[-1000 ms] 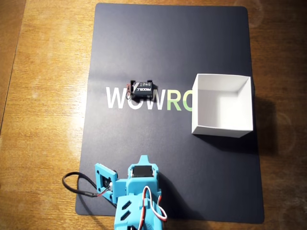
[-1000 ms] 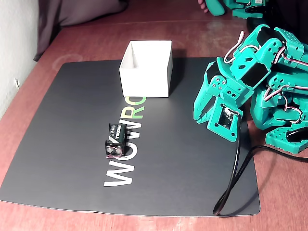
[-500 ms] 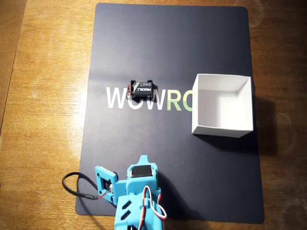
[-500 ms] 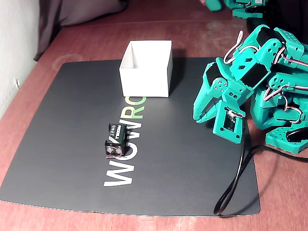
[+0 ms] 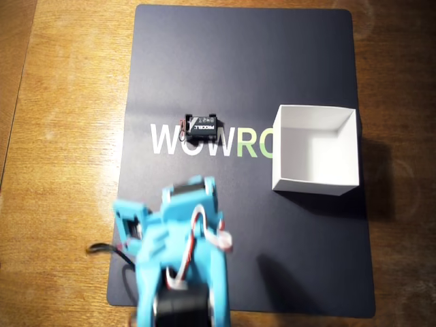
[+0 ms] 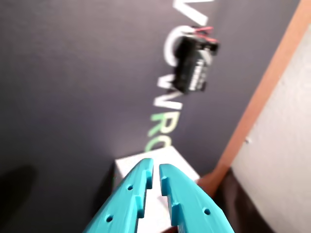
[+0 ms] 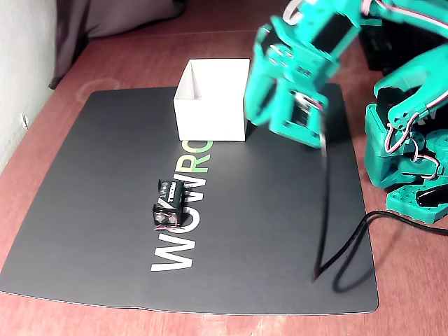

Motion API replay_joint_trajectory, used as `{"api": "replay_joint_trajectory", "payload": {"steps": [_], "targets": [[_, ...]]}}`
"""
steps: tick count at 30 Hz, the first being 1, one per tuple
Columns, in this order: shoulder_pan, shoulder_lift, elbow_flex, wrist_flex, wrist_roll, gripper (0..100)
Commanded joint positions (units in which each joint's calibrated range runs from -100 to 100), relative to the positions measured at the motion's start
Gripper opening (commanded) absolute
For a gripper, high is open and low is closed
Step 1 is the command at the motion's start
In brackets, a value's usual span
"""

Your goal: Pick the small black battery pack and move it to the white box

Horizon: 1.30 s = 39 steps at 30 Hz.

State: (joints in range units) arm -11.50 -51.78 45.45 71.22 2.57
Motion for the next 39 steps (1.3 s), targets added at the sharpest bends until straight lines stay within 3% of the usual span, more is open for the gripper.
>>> {"api": "replay_joint_trajectory", "payload": {"steps": [1, 11, 22, 26, 34, 39], "targets": [[-0.53, 15.70, -18.92, 0.47, 0.17, 1], [-0.53, 37.71, -36.43, 0.39, -0.21, 1], [-8.27, 43.06, -39.42, -0.05, -1.24, 1], [-5.92, 43.23, -39.33, -0.93, -5.37, 1], [2.87, 50.07, -39.42, -5.84, -4.94, 1], [2.99, 52.26, -39.51, -5.84, -3.15, 13]]}}
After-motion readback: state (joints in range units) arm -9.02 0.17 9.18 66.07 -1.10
